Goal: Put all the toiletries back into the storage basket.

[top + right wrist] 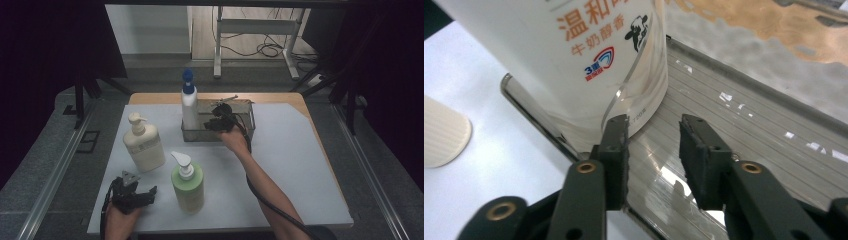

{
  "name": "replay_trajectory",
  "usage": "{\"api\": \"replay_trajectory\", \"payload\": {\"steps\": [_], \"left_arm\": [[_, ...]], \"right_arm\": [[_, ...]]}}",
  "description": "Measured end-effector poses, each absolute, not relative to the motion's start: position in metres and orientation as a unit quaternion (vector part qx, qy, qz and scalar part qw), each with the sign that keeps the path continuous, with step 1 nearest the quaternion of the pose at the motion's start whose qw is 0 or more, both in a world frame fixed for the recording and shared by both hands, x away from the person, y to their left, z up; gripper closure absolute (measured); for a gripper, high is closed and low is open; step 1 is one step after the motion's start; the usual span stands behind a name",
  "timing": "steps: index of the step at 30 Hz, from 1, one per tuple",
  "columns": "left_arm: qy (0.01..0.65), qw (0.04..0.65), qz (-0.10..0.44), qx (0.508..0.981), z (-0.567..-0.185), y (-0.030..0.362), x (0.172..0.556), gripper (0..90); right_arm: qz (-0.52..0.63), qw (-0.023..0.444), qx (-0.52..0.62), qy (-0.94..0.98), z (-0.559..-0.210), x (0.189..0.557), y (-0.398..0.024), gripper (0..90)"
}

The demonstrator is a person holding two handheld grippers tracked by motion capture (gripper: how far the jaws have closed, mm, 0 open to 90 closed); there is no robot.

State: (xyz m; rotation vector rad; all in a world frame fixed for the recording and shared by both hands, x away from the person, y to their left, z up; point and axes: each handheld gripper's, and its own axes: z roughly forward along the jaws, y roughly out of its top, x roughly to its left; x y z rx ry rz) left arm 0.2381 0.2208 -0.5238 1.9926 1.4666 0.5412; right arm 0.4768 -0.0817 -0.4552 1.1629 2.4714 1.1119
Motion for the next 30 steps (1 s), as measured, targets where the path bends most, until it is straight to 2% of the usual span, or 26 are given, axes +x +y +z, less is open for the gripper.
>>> {"api": "replay_trajectory", "payload": {"steps": [13,30], "left_arm": [[0.552,0.300,0.204,0.750,-0.524,0.221,0.238,11.8],[0.553,0.301,0.204,0.750,-0.524,0.221,0.238,11.8]], "right_arm": [[0.382,0.104,0.352,0.848,-0.442,0.461,-0.092,42.8],[0.380,0.105,0.298,0.869,-0.433,0.432,-0.100,27.1]]}}
